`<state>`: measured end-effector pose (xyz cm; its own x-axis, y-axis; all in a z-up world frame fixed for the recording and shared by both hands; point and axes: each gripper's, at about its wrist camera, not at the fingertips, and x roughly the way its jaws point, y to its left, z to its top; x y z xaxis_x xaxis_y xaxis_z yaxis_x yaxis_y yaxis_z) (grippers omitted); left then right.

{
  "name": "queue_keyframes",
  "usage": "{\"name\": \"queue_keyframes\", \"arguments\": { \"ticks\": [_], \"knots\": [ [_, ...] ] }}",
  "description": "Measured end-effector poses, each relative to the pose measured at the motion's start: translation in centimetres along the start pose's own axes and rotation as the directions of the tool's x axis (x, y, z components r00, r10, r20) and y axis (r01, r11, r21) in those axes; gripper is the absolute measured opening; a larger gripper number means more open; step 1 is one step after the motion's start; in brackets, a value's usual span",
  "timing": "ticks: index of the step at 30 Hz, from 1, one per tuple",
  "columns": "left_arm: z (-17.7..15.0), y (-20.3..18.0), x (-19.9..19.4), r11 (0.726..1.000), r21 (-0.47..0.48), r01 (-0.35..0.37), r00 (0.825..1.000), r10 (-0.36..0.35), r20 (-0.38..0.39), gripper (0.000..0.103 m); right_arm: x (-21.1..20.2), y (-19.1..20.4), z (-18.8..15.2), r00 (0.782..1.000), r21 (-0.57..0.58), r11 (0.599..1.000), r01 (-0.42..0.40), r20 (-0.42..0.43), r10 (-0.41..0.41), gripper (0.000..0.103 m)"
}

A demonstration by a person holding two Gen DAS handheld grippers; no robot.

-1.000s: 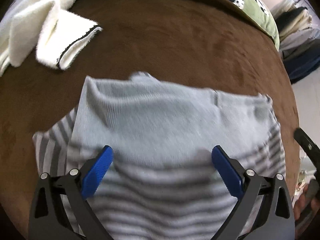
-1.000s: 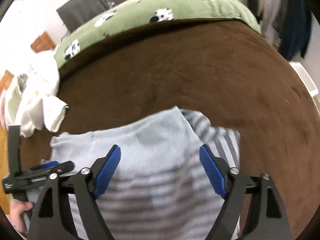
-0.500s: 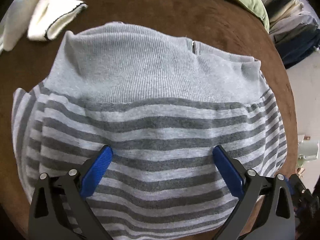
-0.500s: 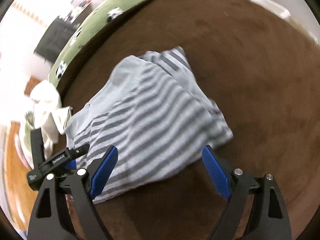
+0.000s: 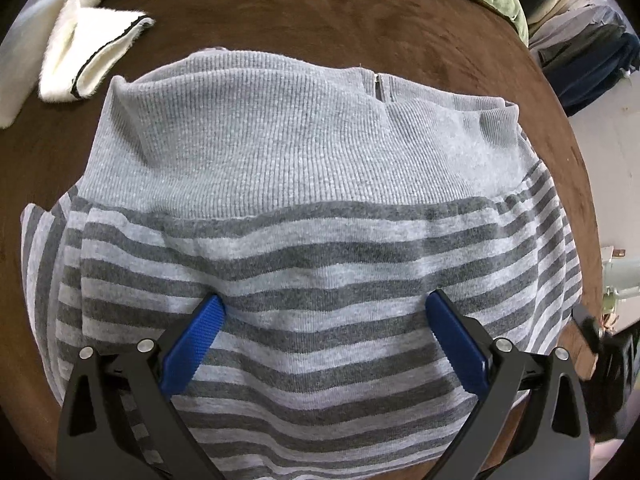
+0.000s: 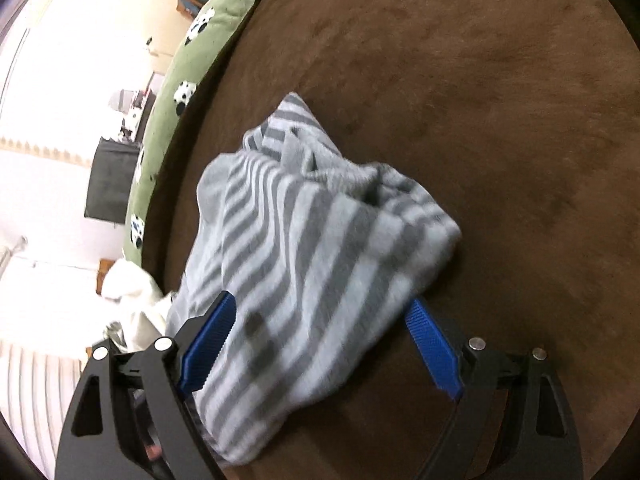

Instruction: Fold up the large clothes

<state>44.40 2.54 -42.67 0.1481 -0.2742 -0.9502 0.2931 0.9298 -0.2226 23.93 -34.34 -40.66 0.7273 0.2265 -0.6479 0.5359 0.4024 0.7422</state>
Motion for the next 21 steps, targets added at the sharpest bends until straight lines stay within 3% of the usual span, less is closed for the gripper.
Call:
{"name": "queue_keyframes", "arguments": {
  "ticks": [5, 7, 8, 10, 14, 16, 21],
  "knots": [
    [0.2, -0.2, 0.0, 1.0, 0.004, 0.0, 1.0, 0.0, 0.004, 0.098, 1.6, -0.3, 1.3, 0.999, 0.055, 0.997, -0.045, 0.021, 0.044, 0.086],
    [0.1, -0.2, -0.1, 1.0, 0.003, -0.001, 1.0, 0.001, 0.009, 0.098, 2.1, 0.0, 1.7, 1.0, 0.051, 0.998, -0.025, 0.018, 0.024, 0.083],
    [-0.1, -0.2, -0.2, 1.0, 0.001, -0.003, 1.0, 0.003, 0.012, 0.098, 2.2, 0.1, 1.7, 1.0, 0.043, 0.999, -0.007, 0.016, 0.007, 0.078],
    [-0.2, -0.2, -0.2, 1.0, -0.001, -0.006, 1.0, 0.006, 0.021, 0.098, 2.1, 0.1, 1.7, 0.998, 0.023, 0.998, 0.058, 0.006, -0.058, 0.039],
    [-0.6, -0.4, -0.3, 1.0, -0.002, -0.014, 0.999, 0.014, 0.032, 0.098, 2.0, -1.1, 1.7, 1.0, 0.08, 0.997, 0.022, -0.013, -0.021, 0.026],
    [-0.8, -0.6, -0.3, 1.0, -0.005, -0.019, 0.999, 0.019, 0.036, 0.098, 2.0, -0.1, 1.8, 0.999, 0.031, 0.998, 0.052, -0.012, -0.051, 0.02],
    [-0.8, -1.0, -0.8, 0.999, -0.015, -0.047, 0.999, 0.047, 0.025, 0.098, 1.3, 2.2, 1.8, 0.997, -0.066, 0.995, 0.074, 0.001, -0.074, 0.019]
  ]
}}
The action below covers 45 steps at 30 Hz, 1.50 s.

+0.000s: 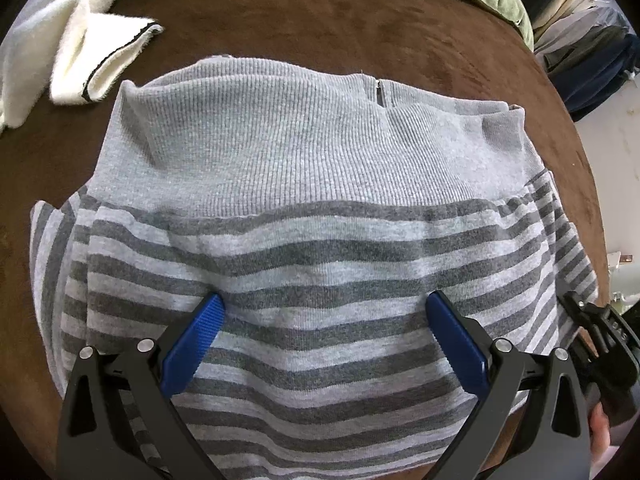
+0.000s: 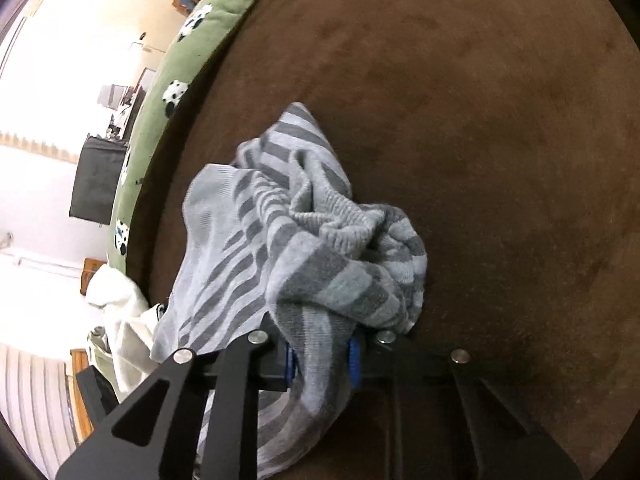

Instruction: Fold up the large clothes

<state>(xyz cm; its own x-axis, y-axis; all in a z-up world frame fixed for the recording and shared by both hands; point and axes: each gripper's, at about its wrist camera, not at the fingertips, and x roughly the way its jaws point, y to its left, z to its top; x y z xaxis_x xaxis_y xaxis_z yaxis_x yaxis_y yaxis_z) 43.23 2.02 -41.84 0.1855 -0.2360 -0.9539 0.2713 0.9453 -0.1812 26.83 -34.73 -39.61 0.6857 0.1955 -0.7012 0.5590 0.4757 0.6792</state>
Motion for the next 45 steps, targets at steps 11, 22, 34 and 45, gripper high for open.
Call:
{"name": "queue_keyframes", "arguments": {
  "ticks": [11, 22, 34, 45],
  "knots": [
    [0.0, -1.3, -3.7, 0.984, 0.064, -0.168, 0.985, 0.165, 0.052, 0.097, -1.6, 3.3, 0.7, 1.0, -0.156, 0.988, 0.008, -0.027, -0.012, 0.019],
    [-1.1, 2.0, 1.0, 0.994, -0.112, 0.007, 0.993, -0.02, -0.115, 0.098, -1.5, 5.3, 0.9, 0.998, -0.251, 0.967, 0.041, -0.039, -0.052, 0.019],
    [-0.1, 1.5, 1.3, 0.994, -0.104, -0.031, 0.991, 0.017, -0.134, 0.098, -4.6, 15.9, -2.0, 0.998, -0.593, 0.805, -0.028, -0.063, -0.012, 0.019],
    [0.8, 0.6, 2.2, 0.996, -0.071, -0.052, 0.989, 0.041, -0.143, 0.098, -3.8, 22.4, -7.5, 0.985, -0.797, 0.591, -0.122, -0.17, -0.026, 0.019]
  ]
}}
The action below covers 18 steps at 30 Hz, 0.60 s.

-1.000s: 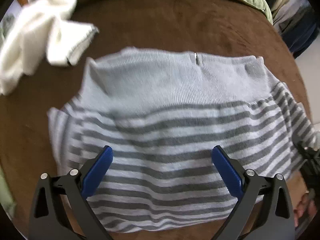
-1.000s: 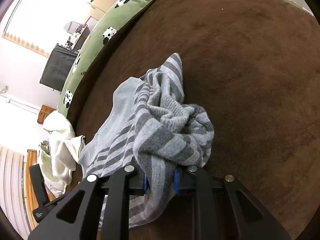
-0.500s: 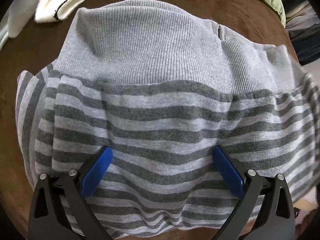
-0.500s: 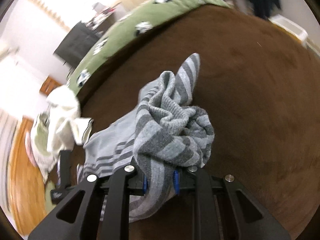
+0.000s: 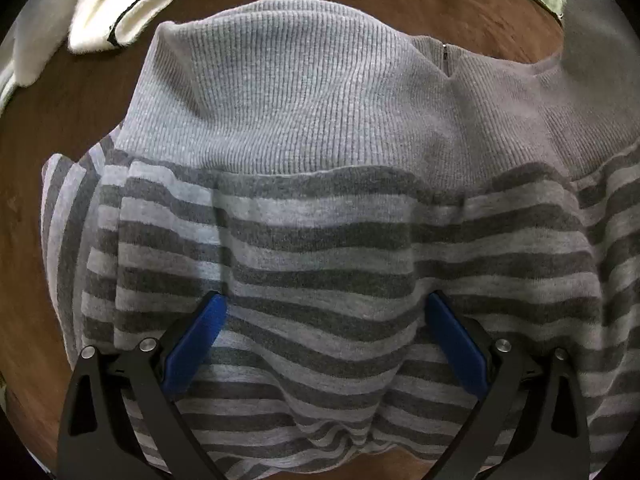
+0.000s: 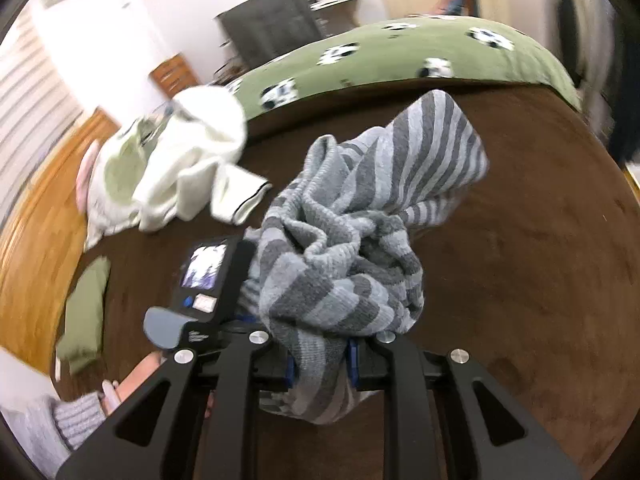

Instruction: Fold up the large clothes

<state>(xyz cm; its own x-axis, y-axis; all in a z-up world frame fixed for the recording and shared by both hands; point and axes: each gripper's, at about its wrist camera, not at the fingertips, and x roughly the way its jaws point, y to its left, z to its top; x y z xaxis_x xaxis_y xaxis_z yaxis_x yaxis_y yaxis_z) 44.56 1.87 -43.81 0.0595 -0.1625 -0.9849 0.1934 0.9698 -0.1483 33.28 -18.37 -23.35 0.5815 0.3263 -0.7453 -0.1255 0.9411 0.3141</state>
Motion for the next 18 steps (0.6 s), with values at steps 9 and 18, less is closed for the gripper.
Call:
{"name": "queue_keyframes", "arguments": {
  "ticks": [9, 18],
  "knots": [
    [-0.1, -1.1, -0.9, 1.0, 0.006, -0.023, 1.0, 0.023, 0.018, 0.097, 1.4, 3.1, 0.2, 0.999, -0.136, 0.991, -0.001, -0.048, -0.005, 0.019],
    [-1.0, 0.6, -5.5, 0.999, 0.012, -0.046, 0.998, 0.045, 0.047, 0.097, 1.2, 4.5, 1.6, 0.998, -0.155, 0.988, 0.012, -0.059, -0.021, 0.019]
  ]
}}
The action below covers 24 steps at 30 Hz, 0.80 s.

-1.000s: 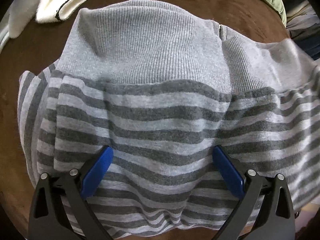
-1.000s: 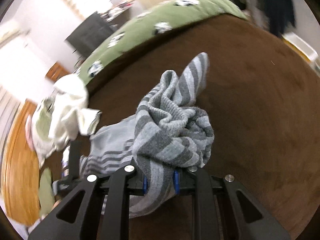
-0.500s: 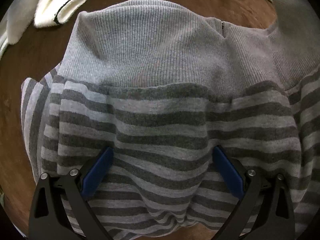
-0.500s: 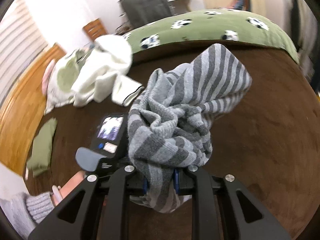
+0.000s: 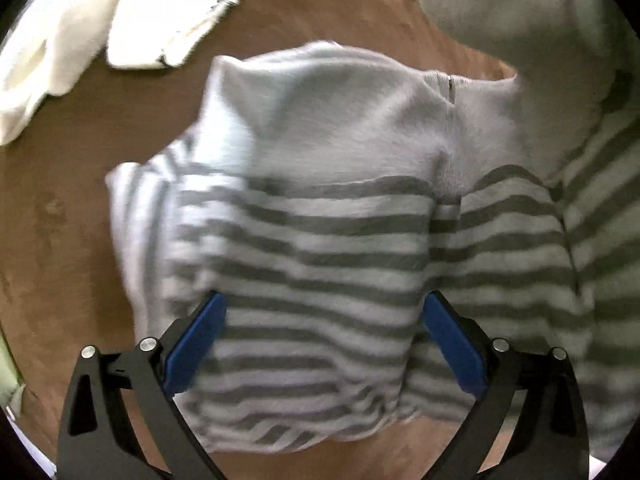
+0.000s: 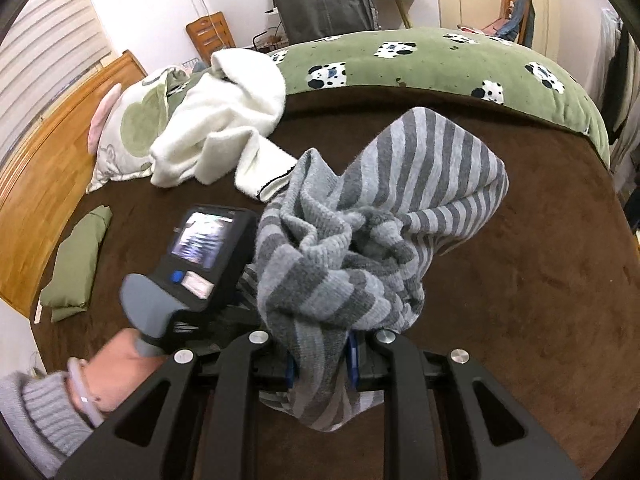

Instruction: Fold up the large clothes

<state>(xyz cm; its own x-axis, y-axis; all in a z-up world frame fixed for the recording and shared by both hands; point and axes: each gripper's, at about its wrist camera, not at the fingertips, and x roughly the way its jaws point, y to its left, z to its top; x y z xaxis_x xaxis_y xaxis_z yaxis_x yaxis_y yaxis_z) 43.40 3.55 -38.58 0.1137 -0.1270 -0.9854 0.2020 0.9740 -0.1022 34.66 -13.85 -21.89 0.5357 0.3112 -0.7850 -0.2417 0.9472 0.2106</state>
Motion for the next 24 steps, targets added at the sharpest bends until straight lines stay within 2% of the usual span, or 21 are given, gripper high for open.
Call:
{"name": "queue_keyframes", "arguments": {
  "ticks": [2, 4, 10, 13, 17, 20, 24],
  "knots": [
    [-0.8, 1.1, -1.8, 1.0, -0.017, -0.002, 1.0, 0.003, 0.016, 0.097, 0.2, 0.9, 0.4, 1.0, -0.017, 1.0, -0.002, -0.009, 0.001, 0.019],
    [-1.5, 2.4, -3.5, 0.999, -0.038, -0.038, 0.999, 0.039, 0.036, 0.097, 0.5, 2.1, 1.0, 1.0, -0.033, 0.999, -0.013, -0.022, 0.012, 0.019],
    [-5.1, 8.9, -8.1, 0.984, -0.162, -0.079, 0.993, 0.092, 0.076, 0.097, 2.9, 5.9, 2.2, 0.996, -0.089, 0.995, -0.047, -0.074, 0.041, 0.02],
    [-7.8, 12.3, -9.1, 0.969, -0.226, -0.098, 0.989, 0.12, 0.084, 0.097, 5.3, 8.4, 2.0, 0.989, -0.135, 0.989, -0.06, -0.141, 0.041, 0.021],
    [-10.1, 17.1, -9.7, 0.941, -0.323, -0.106, 0.987, 0.139, 0.083, 0.097, 9.3, 10.9, 1.0, 0.967, -0.151, 0.986, -0.07, -0.253, 0.03, 0.021],
    [-10.9, 19.6, -9.1, 0.92, -0.378, -0.103, 0.988, 0.14, 0.072, 0.097, 12.7, 12.6, -0.6, 0.932, -0.172, 0.982, -0.082, -0.362, 0.014, 0.021],
    [-12.0, 21.3, -8.0, 0.906, -0.41, -0.101, 0.989, 0.135, 0.055, 0.097, 15.1, 13.6, -2.5, 0.907, -0.169, 0.98, -0.104, -0.419, 0.024, 0.021]
  ]
}}
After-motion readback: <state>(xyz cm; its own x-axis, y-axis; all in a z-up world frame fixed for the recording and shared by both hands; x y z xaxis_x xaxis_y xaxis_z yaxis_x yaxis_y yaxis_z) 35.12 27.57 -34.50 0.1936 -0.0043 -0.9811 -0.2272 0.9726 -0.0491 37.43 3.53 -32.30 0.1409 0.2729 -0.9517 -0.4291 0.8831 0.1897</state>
